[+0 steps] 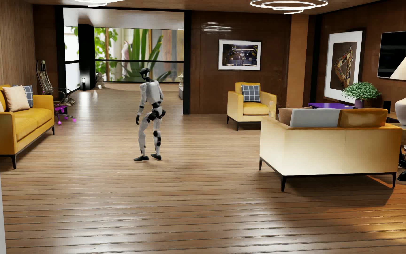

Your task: Walk to the dark purple desk

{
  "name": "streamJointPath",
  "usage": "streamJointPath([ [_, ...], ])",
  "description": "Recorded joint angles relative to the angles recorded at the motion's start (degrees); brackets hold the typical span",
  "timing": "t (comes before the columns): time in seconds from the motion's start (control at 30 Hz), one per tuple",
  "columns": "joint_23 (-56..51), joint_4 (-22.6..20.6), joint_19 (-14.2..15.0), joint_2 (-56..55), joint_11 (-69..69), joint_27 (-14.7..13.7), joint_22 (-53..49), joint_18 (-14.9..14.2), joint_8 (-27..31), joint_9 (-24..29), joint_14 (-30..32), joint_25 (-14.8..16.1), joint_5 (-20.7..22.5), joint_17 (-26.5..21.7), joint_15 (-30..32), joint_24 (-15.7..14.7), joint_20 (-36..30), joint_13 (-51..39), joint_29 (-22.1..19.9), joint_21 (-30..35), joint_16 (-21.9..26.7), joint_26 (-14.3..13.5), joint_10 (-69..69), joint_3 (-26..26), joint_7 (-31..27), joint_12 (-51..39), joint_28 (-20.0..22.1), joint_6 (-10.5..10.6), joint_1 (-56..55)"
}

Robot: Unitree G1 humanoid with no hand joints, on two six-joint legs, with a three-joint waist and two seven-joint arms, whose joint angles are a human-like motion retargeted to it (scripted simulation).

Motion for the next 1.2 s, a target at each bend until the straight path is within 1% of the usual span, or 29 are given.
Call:
streamJointPath([
  [0.1, 0.1, 2.5, -0.6, 1.9, 3.1, 0.9, -0.2, -2.2, 0.9, -0.2, 0.6, 0.1, -0.1, 0.6, -1.5, 0.6, 1.2, 0.0, 0.4, -0.8, 0.0, 0.2, 8.3, 0.1, -2.2, 2.8, -0.9, 0.2, -0.9],
  [0.17, 0.3, 2.6, -0.7, 3.3, 4.9, 1.4, 0.1, -4.9, 1.2, -0.4, 2.5, 0.3, -0.5, 1.3, -2.3, -0.1, 2.7, 0.9, 0.3, -2.0, -0.3, 0.4, 13.8, 0.3, -7.0, 4.4, -0.7, 0.1, -2.6],
  [0.2, 0.6, 1.1, -0.6, 4.3, 5.4, 1.7, 0.2, -6.6, 1.2, -0.5, 3.5, 0.3, -0.9, 1.5, -2.3, -0.6, 3.6, 1.4, 0.3, -2.6, -0.5, 0.3, 16.3, 0.4, -12.2, 5.0, 0.0, 0.1, -4.1],
  [0.23, 1.0, -2.0, -0.2, 5.3, 5.8, 2.0, 0.5, -8.4, 1.1, -0.6, 4.0, 0.2, -1.4, 1.8, -2.6, -0.5, 3.7, 2.0, 0.3, -3.2, -0.4, 0.4, 18.4, 0.5, -19.2, 5.3, 0.4, 0.0, -5.3],
  [0.3, 2.7, -10.5, 0.6, 6.8, 6.6, 2.6, 1.1, -11.7, 0.8, -0.9, 1.4, -0.3, -2.5, 1.8, -3.6, 0.4, 3.2, 3.0, 0.9, -4.0, 0.1, 0.7, 18.6, 0.3, -34.4, 5.8, -0.6, 0.1, -4.0],
  [0.33, 3.9, -13.7, 1.1, 7.3, 6.8, 2.7, 1.6, -13.7, 1.0, -1.2, -1.0, -0.8, -3.3, 1.5, -4.0, 0.5, 3.0, 3.6, 1.1, -4.1, 0.1, 0.7, 16.1, 0.2, -39.7, 6.1, -1.5, 0.2, -1.2],
  [0.37, 5.2, -14.2, 1.5, 7.5, 7.3, 3.0, 1.9, -13.5, 1.4, -1.5, -5.1, -1.3, -4.0, 0.9, -4.8, 0.3, 3.3, 3.6, 1.3, -4.1, 0.1, 0.6, 12.9, -0.1, -40.2, 6.9, -1.9, 0.3, 2.1],
  [0.4, 6.1, -13.7, 2.1, 7.5, 8.1, 3.2, 2.4, -11.5, 1.9, -1.7, -8.5, -1.6, -4.8, 0.4, -5.5, 0.1, 3.6, 3.6, 1.6, -4.3, -0.2, 0.7, 8.8, -0.4, -37.6, 7.6, -2.0, 0.2, 5.3],
  [0.43, 6.5, -14.1, 2.9, 7.0, 9.8, 3.5, 3.1, -10.7, 2.8, -1.9, -9.4, -1.7, -6.3, -0.3, -6.3, 0.2, 3.5, 3.6, 1.8, -5.0, -0.7, 0.7, 5.4, -0.6, -35.5, 7.9, -2.1, -0.1, 7.9],
  [0.5, 5.3, -16.1, 4.8, 3.8, 17.4, 3.8, 5.2, -11.4, 4.2, -2.0, -9.1, -1.0, -9.6, 0.2, -6.5, 1.5, 2.1, 3.8, 1.7, -7.2, -0.3, 0.8, 2.9, -1.3, -34.6, 6.8, -3.0, -1.6, 9.7],
  [0.53, 4.1, -16.8, 6.9, 2.5, 20.8, 3.7, 6.5, -12.2, 4.8, -2.1, -8.9, -0.2, -10.9, 1.3, -5.9, 2.7, 0.4, 4.5, 1.1, -8.4, 0.8, 0.9, 2.0, -1.8, -34.8, 5.4, -4.2, -2.3, 10.3],
  [0.57, 3.0, -17.3, 8.9, 1.8, 23.3, 2.7, 8.0, -12.6, 5.1, -2.2, -8.2, 1.0, -12.5, 2.3, -5.2, 3.4, -1.1, 5.8, 0.7, -10.0, 1.7, 1.0, 0.5, -2.1, -35.2, 3.4, -4.9, -2.8, 11.1],
  [0.6, 2.3, -17.7, 9.1, 1.8, 24.9, 2.3, 9.3, -12.7, 4.6, -2.4, -7.4, 1.9, -14.5, 3.3, -5.0, 3.9, -2.2, 6.5, 0.5, -11.5, 2.5, 1.4, -1.1, -2.4, -35.8, 1.5, -4.9, -3.2, 11.8],
  [0.67, 2.2, -17.8, 7.0, 4.1, 25.6, 3.9, 9.1, -13.3, 1.2, -3.0, -5.2, 0.3, -20.0, 3.5, -3.2, 4.0, -2.5, 6.0, 0.1, -12.3, 3.9, 1.8, -4.8, -2.5, -37.1, -0.9, -4.6, -3.7, 13.4],
  [0.7, 2.6, -17.7, 6.3, 5.9, 25.0, 4.2, 8.1, -13.7, -1.2, -3.4, -4.1, -1.1, -23.2, 2.5, -2.1, 3.4, -2.0, 6.0, 0.9, -12.3, 4.6, 1.2, -6.6, -2.4, -37.7, -1.7, -3.8, -3.8, 14.1],
  [0.73, 3.0, -17.5, 4.1, 8.0, 23.8, 4.7, 6.5, -14.2, -4.6, -3.9, -3.2, -2.9, -26.7, 1.5, -1.8, 2.4, -1.0, 5.5, 1.9, -12.1, 5.3, 0.5, -8.2, -2.1, -37.9, -1.9, -2.7, -4.0, 14.7],
  [0.77, 3.3, -17.0, 1.3, 10.8, 21.7, 4.6, 4.3, -14.8, -10.0, -4.5, -2.5, -4.1, -30.7, 0.7, -0.9, 1.3, 0.6, 4.8, 3.1, -12.2, 5.9, -0.6, -9.6, -1.7, -37.7, -1.5, -1.2, -4.3, 15.2],
  [0.8, 3.4, -16.3, -1.6, 14.5, 18.5, 4.2, 1.9, -15.5, -17.8, -5.0, -2.0, -4.4, -34.4, 0.4, 0.8, 0.1, 2.6, 4.0, 3.9, -13.0, 6.6, -1.5, -10.5, -1.1, -36.9, -0.4, 0.5, -4.7, 15.7],
  [0.83, 3.2, -15.1, -3.9, 18.4, 14.5, 3.9, -0.4, -16.3, -26.3, -5.5, -1.7, -3.9, -36.8, 0.6, 4.1, -0.8, 4.9, 3.0, 3.8, -14.0, 7.3, -2.0, -11.0, -0.5, -35.9, 1.2, 2.1, -5.1, 16.0],
  [0.87, 2.7, -13.6, 4.1, 21.6, 10.7, 3.2, -2.4, -17.2, -33.9, -5.9, -1.3, -3.7, -37.6, 0.9, 7.9, -1.9, 7.7, 2.0, 3.3, -14.2, 7.6, -2.4, -11.4, 0.1, -34.6, 3.4, 3.8, -5.5, 16.4],
  [0.9, 2.1, -12.0, 9.3, 21.9, 9.8, 2.3, -3.7, -18.2, -34.0, -6.0, -1.3, -4.4, -36.8, 0.9, 4.6, -3.2, 11.0, 1.0, 2.9, -13.0, 7.6, -2.5, -10.7, 0.0, -33.3, 6.1, 5.3, -5.8, 16.8],
  [0.93, 1.3, -9.7, 11.8, 20.7, 10.6, 1.2, -4.3, -19.2, -31.6, -5.9, -0.9, -5.2, -35.5, 1.1, 1.9, -4.7, 14.5, 0.0, 2.6, -10.8, 7.4, -2.0, -9.7, -0.2, -32.1, 8.8, 6.5, -5.9, 17.0],
  [1.0, -0.9, -2.7, 8.5, 16.2, 15.0, -2.5, -2.0, -19.8, -25.7, -5.3, 2.5, -6.0, -31.1, 1.4, -2.2, -7.2, 21.2, -0.6, 3.1, -6.6, 5.8, -0.1, -6.5, -0.7, -28.2, 13.8, 8.2, -5.3, 16.8],
  [1.03, -2.4, 1.5, 7.1, 15.1, 15.0, -4.2, -0.1, -19.9, -23.5, -4.9, 6.0, -5.7, -27.5, 2.0, -3.6, -7.5, 22.2, -0.3, 3.3, -5.1, 4.4, 1.7, -4.3, -0.9, -26.8, 15.0, 7.8, -4.9, 16.0],
  [1.07, -4.0, 5.9, 5.5, 14.6, 14.2, -5.6, 2.1, -19.7, -21.5, -4.5, 10.2, -5.1, -23.2, 2.6, -4.5, -6.5, 21.0, 0.5, 3.4, -4.0, 3.8, 2.8, -1.2, -1.1, -26.0, 16.3, 5.3, -4.4, 14.8],
  [1.1, -5.5, 10.9, 3.8, 14.5, 13.3, -6.7, 4.2, -17.6, -19.5, -3.9, 14.6, -4.3, -19.1, 2.9, -5.3, -4.0, 17.8, 1.3, 3.3, -3.4, 3.6, 2.8, 2.5, -1.2, -23.1, 17.6, 1.3, -3.8, 13.5],
  [1.13, -6.6, 15.6, 2.5, 14.0, 13.3, -6.7, 6.1, -10.4, -17.2, -3.4, 15.4, -2.9, -15.9, 2.8, -6.2, -1.1, 14.5, 1.9, 3.3, -3.9, 2.9, 2.1, 6.5, -1.0, -19.4, 18.7, -2.7, -3.0, 12.3],
  [1.17, -7.3, 16.2, 1.9, 13.4, 13.5, -5.8, 6.7, -5.4, -14.5, -2.9, 11.5, -1.4, -13.3, 2.8, -7.2, 0.6, 12.5, 2.4, 2.9, -5.2, 1.5, 1.5, 11.4, -0.4, -19.7, 19.7, -5.0, -2.5, 11.0],
  [1.2, -8.2, 13.4, 1.8, 13.0, 13.2, -4.8, 7.7, -5.4, -11.7, -2.5, 7.0, -0.1, -11.0, 3.0, -7.9, 1.0, 12.8, 3.3, 2.1, -7.1, -0.8, 1.5, 17.0, 0.5, -23.4, 20.2, -6.3, -2.2, 9.0],
])
